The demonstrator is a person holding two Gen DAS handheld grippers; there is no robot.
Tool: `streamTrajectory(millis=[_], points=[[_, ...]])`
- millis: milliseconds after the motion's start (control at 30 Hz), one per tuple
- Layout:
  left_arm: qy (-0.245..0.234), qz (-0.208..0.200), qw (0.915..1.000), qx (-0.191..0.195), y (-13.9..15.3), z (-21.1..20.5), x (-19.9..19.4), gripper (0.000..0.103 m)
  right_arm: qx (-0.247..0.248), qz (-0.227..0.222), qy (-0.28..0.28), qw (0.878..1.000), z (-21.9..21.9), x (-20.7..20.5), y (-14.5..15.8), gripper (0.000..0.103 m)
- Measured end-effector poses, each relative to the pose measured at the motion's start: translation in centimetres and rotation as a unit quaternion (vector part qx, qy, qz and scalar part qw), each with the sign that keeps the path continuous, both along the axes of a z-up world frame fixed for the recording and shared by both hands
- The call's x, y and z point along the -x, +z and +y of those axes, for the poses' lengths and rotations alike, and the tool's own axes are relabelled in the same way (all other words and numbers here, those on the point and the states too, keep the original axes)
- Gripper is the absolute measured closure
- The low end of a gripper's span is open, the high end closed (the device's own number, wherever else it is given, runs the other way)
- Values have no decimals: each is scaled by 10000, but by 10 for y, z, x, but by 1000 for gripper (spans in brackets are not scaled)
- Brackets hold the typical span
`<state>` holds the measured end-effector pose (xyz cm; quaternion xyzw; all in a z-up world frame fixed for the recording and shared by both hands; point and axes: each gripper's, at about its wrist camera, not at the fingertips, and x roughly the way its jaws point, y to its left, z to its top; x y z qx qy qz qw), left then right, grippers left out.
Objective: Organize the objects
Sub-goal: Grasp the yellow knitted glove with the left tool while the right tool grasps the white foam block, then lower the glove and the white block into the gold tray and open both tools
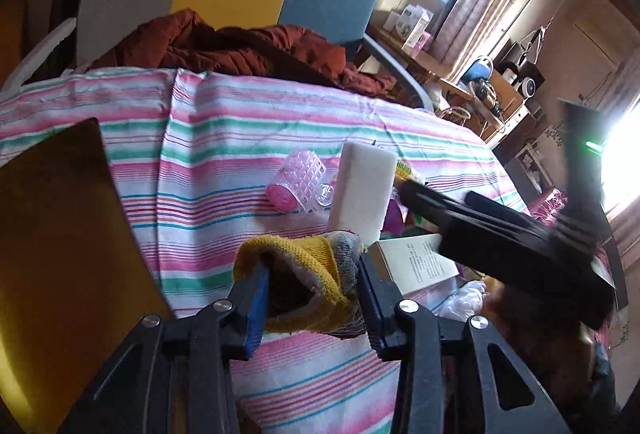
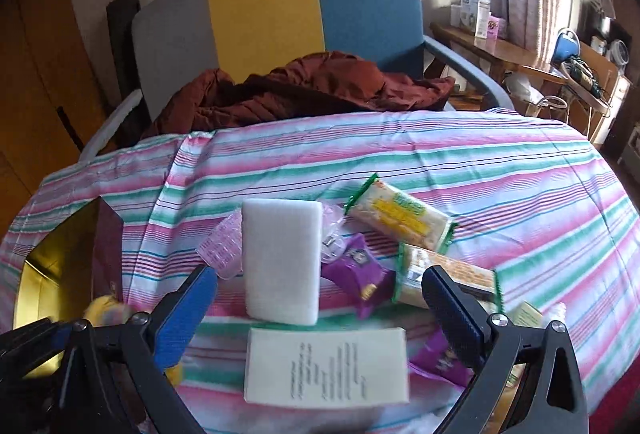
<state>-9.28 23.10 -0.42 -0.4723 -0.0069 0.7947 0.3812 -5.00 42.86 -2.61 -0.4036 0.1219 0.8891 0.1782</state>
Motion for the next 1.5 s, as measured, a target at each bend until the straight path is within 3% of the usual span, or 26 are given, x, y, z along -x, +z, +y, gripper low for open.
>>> streamTrajectory(millis=[100, 267, 300, 333, 433, 767, 933, 1067, 1167, 1400, 1500], points=[[56, 144, 9999, -67, 8, -15, -7, 63, -61, -140, -34, 9999, -4, 18, -9, 0], [268, 69, 9995, -178, 11, -40, -11, 63, -287, -386, -87, 9988, -10, 44, -23, 11], [313, 55, 9993, -190, 11, -44, -11, 63, -306, -454, -101, 9985, -9, 46, -27, 24], [355, 43, 9991, -207, 11, -49, -11, 63, -287, -516, -81, 9982, -6, 48, -29, 47], [476, 48, 9986, -228, 11, -62, -14, 63, -176, -485, -19, 9987, -3, 42, -29, 46], [1085, 87, 9940, -137, 7, -118, -20, 62, 14, 337, 196, 9992, -22, -14, 22, 46], [1530, 85, 9881, 84, -1, -160, -26, 62, 216, 679, 663, 9953, -54, -31, 45, 46], [1941, 68, 9805, 309, -8, -200, -31, 62, 455, 666, 1289, 9884, -91, -30, 51, 46], [2201, 24, 9744, 455, -12, -226, -38, 62, 554, 523, 1947, 9779, -128, -26, 49, 46], [2597, -94, 9635, 640, -19, -267, -51, 54, 402, -394, 3538, 9336, -245, -3, 13, 42], [2760, -113, 9591, 621, -19, -280, -54, 48, 782, -581, 3890, 9161, -279, 2, -5, 19]])
